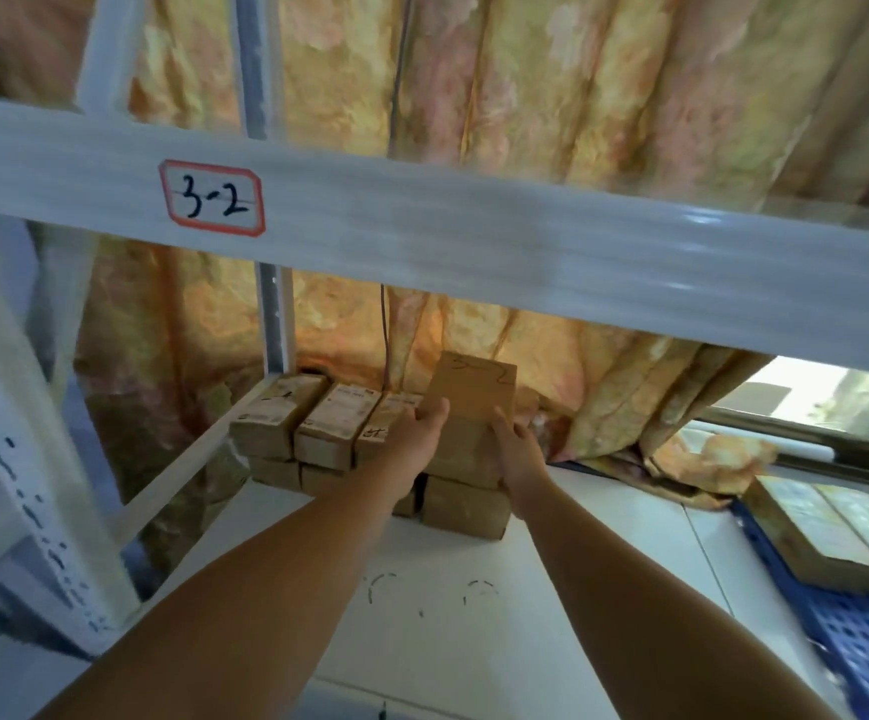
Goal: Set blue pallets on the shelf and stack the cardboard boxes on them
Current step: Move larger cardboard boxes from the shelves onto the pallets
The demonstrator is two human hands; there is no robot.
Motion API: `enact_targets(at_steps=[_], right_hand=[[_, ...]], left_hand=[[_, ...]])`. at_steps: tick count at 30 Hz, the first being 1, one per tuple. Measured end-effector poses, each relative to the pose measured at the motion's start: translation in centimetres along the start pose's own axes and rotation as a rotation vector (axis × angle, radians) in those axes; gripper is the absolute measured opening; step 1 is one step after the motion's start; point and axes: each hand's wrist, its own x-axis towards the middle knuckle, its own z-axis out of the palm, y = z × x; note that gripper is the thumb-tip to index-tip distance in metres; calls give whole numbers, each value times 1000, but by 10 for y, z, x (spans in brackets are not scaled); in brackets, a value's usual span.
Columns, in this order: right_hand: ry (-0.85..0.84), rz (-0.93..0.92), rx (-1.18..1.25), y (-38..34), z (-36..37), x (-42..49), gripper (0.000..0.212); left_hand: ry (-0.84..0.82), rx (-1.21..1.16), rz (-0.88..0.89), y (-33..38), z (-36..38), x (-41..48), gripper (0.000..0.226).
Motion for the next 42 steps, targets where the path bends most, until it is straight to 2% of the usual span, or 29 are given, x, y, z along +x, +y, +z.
enact_targets(at_steps=[1,5,7,12,15,20,23,26,30,34,36,39,42], right_hand=[[-1,21,58,0,0,-4,78],[6,46,188,4,-10,-11,55],[45,71,244,5,-18,-13,55],[135,89,413,6,-53,-21,45],[205,65,432,11,-84,-26,44],[326,32,448,16,-151,-42,50],[322,-49,430,24,-205,-56,49],[316,-108,452,30,-262,-74,44],[351,-162,488,40,-336,-100,35],[388,-164,510,55,-404,-128,43],[423,-155,540,63,-437,-139,36],[488,-151,575,76,-486,-154,11],[544,-172,566,87,-526,-169,13]], left_hand=[[-6,-39,1,1,2,0,70],[-4,-186,88,3,11,1,51],[-17,-235,106,7,22,-3,49],[76,-212,234,24,60,-30,38],[98,-221,203,32,89,-46,34],[-26,-343,175,45,151,-77,37],[-46,-427,148,51,185,-95,36],[-111,-514,100,59,228,-116,50],[-253,-510,51,73,293,-157,33],[-431,-467,-17,80,351,-195,43],[-503,-439,20,83,379,-212,41],[-565,-402,34,89,425,-237,40],[-617,-395,20,93,469,-250,40]])
